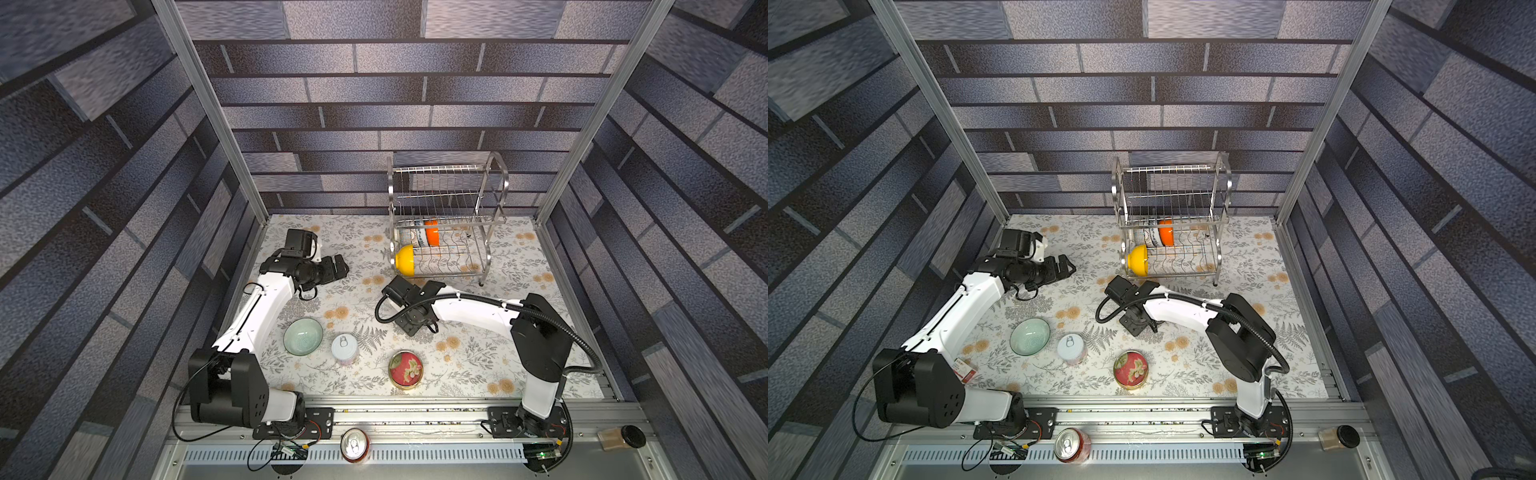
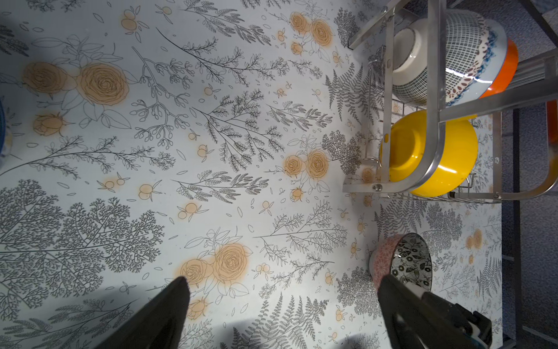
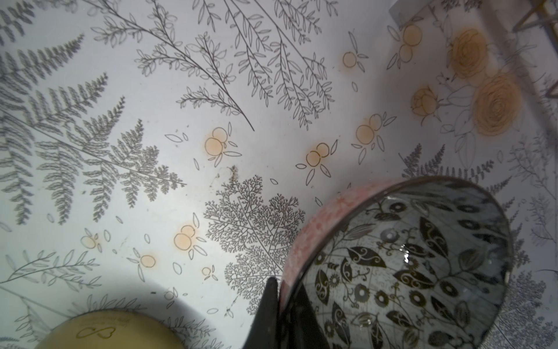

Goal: Load bowls into a dish rack
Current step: Pick up the bowl from the center of the table.

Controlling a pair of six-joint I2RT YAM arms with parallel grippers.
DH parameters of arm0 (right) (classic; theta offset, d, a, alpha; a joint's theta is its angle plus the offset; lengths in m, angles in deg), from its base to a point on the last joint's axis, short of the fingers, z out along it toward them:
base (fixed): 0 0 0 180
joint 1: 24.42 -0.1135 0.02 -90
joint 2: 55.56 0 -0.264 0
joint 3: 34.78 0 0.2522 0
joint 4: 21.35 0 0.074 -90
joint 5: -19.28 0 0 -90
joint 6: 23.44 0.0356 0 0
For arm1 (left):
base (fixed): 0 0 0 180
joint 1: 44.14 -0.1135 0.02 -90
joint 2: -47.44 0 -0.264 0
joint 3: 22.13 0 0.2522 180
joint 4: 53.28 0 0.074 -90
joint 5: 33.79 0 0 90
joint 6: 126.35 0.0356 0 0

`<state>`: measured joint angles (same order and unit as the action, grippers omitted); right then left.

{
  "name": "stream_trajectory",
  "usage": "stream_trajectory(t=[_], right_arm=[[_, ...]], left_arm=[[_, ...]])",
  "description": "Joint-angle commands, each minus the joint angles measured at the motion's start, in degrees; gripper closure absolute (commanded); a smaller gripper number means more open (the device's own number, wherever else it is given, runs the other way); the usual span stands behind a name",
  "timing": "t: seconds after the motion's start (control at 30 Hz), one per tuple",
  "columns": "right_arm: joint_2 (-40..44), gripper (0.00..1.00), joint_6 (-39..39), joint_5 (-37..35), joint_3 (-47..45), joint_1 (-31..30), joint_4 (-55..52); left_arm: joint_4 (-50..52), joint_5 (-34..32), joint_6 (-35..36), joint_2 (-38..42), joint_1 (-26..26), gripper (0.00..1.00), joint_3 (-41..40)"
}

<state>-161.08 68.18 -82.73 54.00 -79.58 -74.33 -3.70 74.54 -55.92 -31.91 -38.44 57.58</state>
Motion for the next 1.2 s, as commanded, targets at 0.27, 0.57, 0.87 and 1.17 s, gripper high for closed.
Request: stream_trajectory(t=[0.27,0.57,0.87,1.17], right_arm=[[15.7,0.96,2.2,1.8,-8.5,0.5,11.7],[31.0,0.98,11.6,8.0,-22.6,8.6,29.6],[35.2,0.98,25.1,11.9,-29.6,16.8,49.9],[32.5,0.98,38.4,10.1,-33.8,21.9,68.4]], left_arm=[[-7.8,4.7,7.3,4.5,4.9,0.00,-5.6],[-17.1,6.9,13.0,10.9,9.1,0.00,-14.0],[-22.1,10.2,15.4,13.1,11.7,0.00,-17.6],[-25.0,13.4,15.1,13.1,13.0,0.00,-18.8]])
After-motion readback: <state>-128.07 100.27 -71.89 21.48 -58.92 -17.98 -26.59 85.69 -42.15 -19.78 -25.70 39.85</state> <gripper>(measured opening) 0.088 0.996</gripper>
